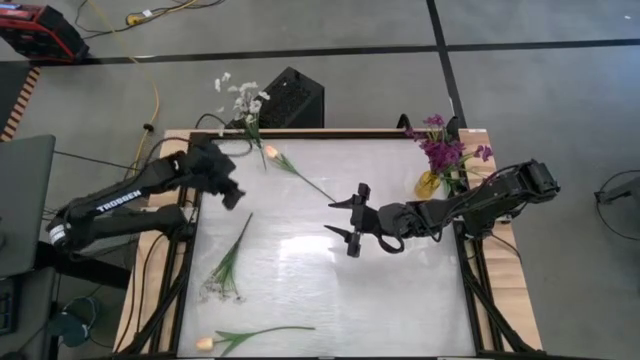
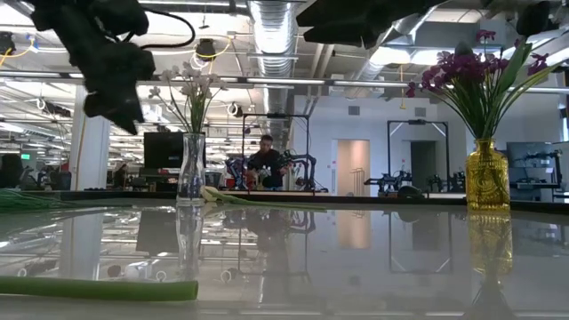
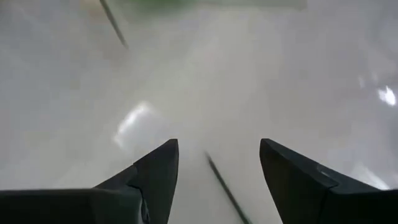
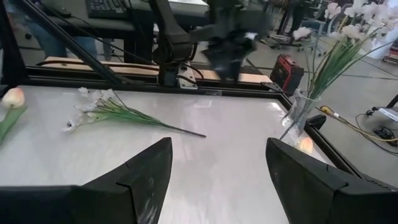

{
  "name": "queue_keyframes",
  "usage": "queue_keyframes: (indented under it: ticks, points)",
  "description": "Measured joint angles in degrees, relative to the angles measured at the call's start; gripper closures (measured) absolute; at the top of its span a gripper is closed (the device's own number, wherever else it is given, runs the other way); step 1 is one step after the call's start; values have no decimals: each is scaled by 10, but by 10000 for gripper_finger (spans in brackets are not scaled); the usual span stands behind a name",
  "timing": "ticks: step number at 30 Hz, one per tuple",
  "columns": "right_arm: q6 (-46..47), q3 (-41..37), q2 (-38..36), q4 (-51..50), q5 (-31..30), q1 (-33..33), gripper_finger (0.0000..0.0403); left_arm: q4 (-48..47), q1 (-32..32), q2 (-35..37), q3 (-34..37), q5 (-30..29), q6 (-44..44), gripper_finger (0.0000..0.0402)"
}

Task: Sort flowers into vase by color
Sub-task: Put the white flower into the transparent vase

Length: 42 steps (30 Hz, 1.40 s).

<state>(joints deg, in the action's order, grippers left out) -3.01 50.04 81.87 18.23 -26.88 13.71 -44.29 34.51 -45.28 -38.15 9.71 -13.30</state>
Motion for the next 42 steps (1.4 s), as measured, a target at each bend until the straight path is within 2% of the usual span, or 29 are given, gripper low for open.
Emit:
queue_keyframes:
  ticks: [5, 8, 10, 15, 20, 26, 35, 38, 42]
  points:
    - [0, 0, 0, 0, 3, 13, 117, -66, -111, -1, 0, -7, -56, 188]
    - [-1, 0, 0, 0, 48, 16, 117, -85, -183, -1, 0, -20, -106, 188]
    - [-1, 0, 0, 0, 79, 16, 117, -93, -233, -1, 2, -51, -159, 188]
    - [-2, 0, 0, 0, 90, 20, 117, -81, -349, -1, 55, -100, -303, 188]
    - [-16, 0, 0, 11, 89, 19, 117, -20, -431, -11, 118, -139, -415, 188]
    - [-20, 0, 0, 21, 90, 14, 117, 85, -490, -44, 171, -154, -460, 189]
    - [-22, 0, 0, 34, 89, 14, 117, 109, -534, -149, 172, -176, -481, 197]
    - [-31, 0, 0, 39, 89, 11, 117, 103, -544, -173, 161, -177, -482, 226]
    - [-61, 0, 0, 62, 89, 8, 117, 80, -554, -181, 136, -178, -471, 300]
